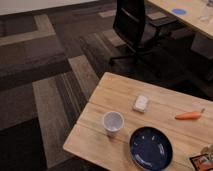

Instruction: Place the eraser on the white sponge

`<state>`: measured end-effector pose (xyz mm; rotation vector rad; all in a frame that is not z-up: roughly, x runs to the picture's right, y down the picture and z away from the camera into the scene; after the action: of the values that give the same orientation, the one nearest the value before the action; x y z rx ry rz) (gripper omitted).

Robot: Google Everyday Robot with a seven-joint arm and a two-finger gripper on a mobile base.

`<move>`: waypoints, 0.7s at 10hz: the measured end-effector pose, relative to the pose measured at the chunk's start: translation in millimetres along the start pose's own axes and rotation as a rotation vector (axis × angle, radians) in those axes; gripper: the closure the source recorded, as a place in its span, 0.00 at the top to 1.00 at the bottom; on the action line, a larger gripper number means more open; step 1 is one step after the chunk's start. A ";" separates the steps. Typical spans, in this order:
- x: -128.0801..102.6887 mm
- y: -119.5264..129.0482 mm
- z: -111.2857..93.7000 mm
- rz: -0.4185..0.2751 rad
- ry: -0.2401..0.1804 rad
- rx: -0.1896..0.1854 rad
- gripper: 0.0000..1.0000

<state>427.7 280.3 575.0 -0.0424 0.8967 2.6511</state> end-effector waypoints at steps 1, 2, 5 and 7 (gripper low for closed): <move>-0.1 0.4 0.0 0.000 0.000 -0.001 0.00; -0.2 0.3 -0.1 0.000 -0.001 -0.001 0.00; -15.9 17.6 -6.8 0.008 -0.013 -0.007 0.00; -22.7 39.0 -4.1 -0.013 -0.007 0.011 0.00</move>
<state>436.0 241.8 597.5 -0.0353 0.9058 2.6328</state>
